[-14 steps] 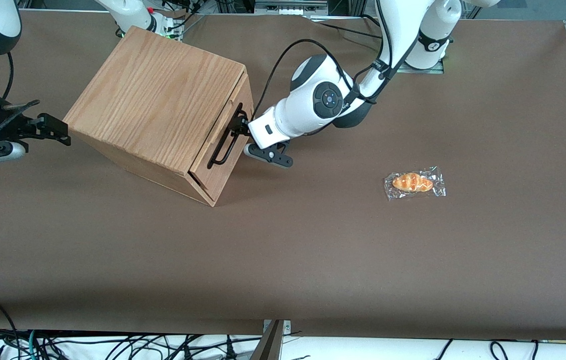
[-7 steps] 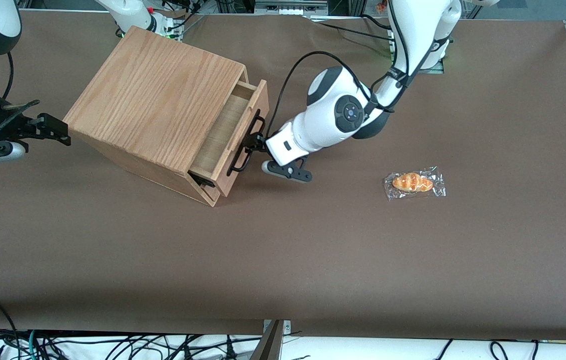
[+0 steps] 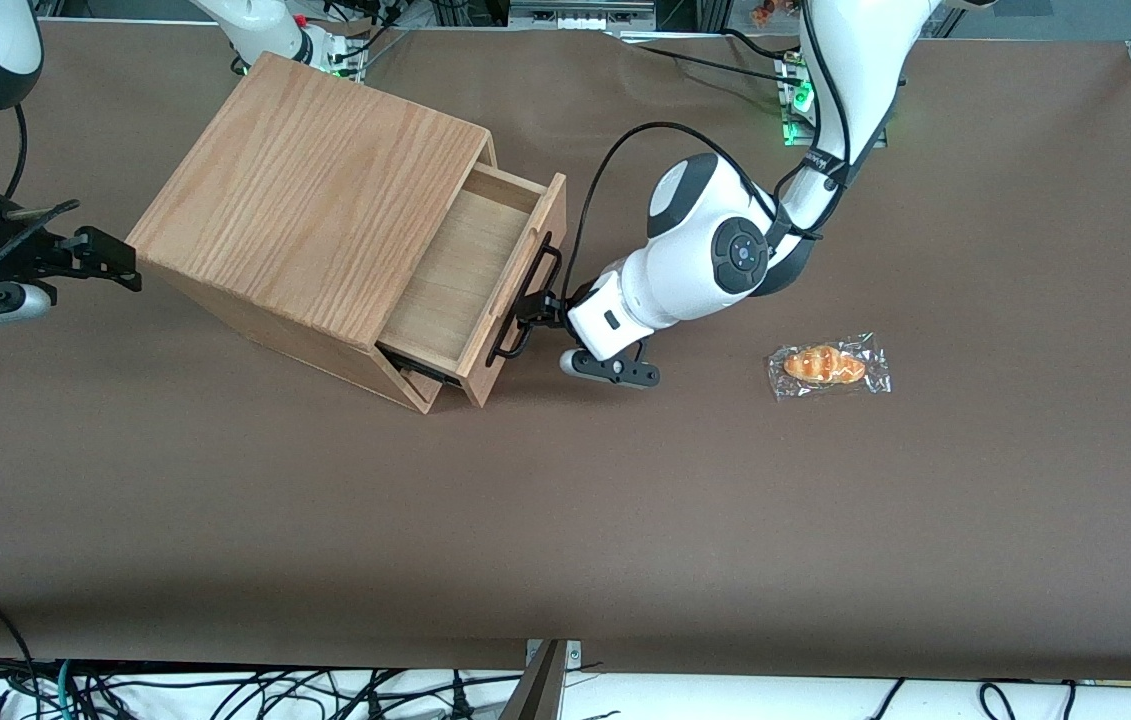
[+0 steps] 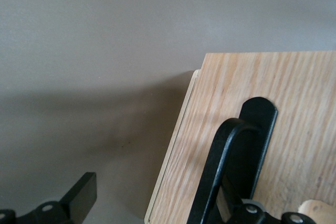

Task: Open top drawer with left arm
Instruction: 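Pull the drawer out by its handle with the left gripper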

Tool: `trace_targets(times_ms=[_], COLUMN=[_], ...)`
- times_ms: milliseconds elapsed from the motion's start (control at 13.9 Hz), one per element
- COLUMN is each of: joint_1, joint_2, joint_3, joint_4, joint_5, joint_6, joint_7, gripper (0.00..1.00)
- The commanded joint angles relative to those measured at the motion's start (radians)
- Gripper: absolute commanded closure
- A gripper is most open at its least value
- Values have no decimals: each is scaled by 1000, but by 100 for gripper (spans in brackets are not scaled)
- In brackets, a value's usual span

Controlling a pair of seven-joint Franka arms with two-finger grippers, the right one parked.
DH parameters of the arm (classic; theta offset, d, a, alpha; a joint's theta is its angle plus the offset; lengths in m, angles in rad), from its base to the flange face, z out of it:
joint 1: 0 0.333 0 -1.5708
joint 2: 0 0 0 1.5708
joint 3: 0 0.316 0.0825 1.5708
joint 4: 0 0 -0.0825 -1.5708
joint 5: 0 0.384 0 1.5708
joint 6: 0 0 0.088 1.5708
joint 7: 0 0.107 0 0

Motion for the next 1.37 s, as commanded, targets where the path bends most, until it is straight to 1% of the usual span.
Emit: trace_targets(times_ms=[0, 72, 144, 216, 722, 1010, 1155, 1299], joint_1=[28, 34, 42, 46, 69, 82, 92, 103], joint_2=[0, 0, 0, 0, -2, -26, -31, -31], joint_3=[4, 4, 2, 1, 1, -4, -6, -4], joint_4=[13, 13, 13, 13, 15, 16, 61, 94], joint_5=[40, 46, 72, 83, 83, 63, 32, 17], joint_6=[-27, -27, -29, -35, -43, -64, -113, -162], joint_7=[-17, -17, -17, -17, -19, -31, -49, -54], gripper=[0, 0, 0, 0, 0, 0, 0, 0])
